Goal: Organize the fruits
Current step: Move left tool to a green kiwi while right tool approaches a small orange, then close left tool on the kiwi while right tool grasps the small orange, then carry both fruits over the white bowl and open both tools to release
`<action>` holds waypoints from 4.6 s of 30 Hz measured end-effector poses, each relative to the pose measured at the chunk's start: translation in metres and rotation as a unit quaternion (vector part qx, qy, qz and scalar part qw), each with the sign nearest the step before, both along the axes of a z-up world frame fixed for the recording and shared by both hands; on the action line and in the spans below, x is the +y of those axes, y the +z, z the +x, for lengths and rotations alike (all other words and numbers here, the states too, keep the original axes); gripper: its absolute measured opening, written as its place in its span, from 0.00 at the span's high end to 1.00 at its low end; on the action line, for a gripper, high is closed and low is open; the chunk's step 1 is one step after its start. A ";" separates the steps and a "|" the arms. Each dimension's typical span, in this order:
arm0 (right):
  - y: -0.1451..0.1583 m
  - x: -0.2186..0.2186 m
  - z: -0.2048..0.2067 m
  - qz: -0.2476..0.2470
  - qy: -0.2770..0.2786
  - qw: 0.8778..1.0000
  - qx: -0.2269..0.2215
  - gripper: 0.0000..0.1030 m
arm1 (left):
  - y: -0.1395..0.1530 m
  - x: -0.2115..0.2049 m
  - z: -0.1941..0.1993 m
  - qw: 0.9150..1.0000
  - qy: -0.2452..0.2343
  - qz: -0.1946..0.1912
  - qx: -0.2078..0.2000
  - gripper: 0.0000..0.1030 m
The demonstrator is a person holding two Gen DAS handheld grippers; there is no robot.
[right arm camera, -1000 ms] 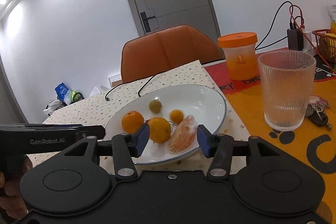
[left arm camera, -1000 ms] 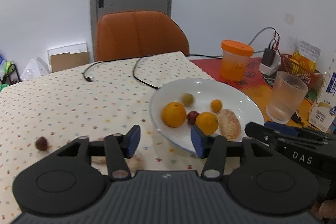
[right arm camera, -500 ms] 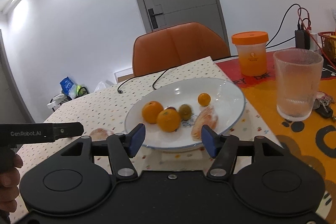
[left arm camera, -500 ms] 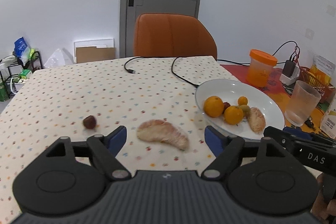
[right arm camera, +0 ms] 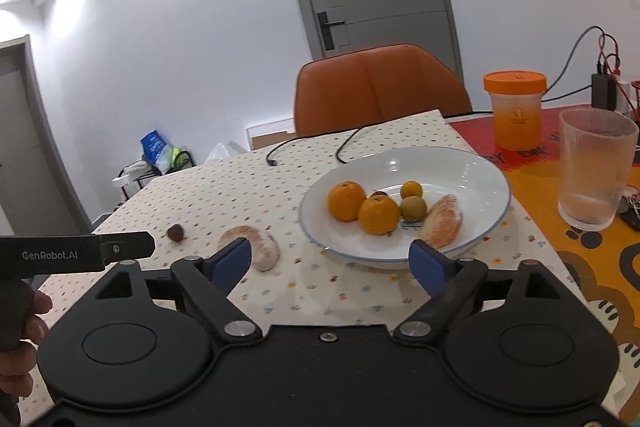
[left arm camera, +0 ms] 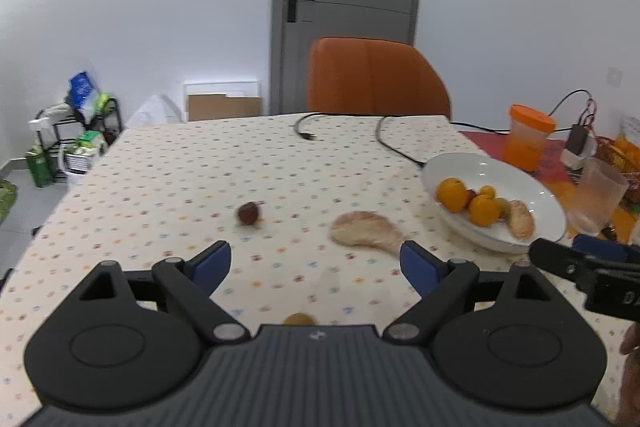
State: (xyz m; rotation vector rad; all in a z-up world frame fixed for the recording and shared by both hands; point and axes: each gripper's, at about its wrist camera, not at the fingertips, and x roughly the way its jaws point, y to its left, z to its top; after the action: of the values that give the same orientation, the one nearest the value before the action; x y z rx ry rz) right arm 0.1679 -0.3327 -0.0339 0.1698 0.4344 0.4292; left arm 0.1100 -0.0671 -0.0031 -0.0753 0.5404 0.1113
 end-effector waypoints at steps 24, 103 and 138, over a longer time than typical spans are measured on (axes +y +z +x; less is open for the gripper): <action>0.008 0.060 -0.035 -0.025 0.090 0.996 0.006 0.00 | -0.010 0.055 -0.053 0.999 0.037 -0.016 0.006 0.05; -0.028 0.047 0.001 -0.001 0.096 0.993 0.067 0.80 | -0.056 0.022 0.006 0.996 -0.033 -0.072 0.040 0.42; -0.021 -0.041 0.028 0.059 0.011 0.997 0.041 0.79 | -0.031 -0.063 0.067 0.993 -0.110 -0.038 0.017 0.75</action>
State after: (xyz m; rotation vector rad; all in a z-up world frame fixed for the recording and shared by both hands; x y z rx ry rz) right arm 0.1961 -0.3741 -0.0546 0.2979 0.4929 0.4704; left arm 0.1769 -0.1299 -0.0343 -0.0883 0.5843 -0.1233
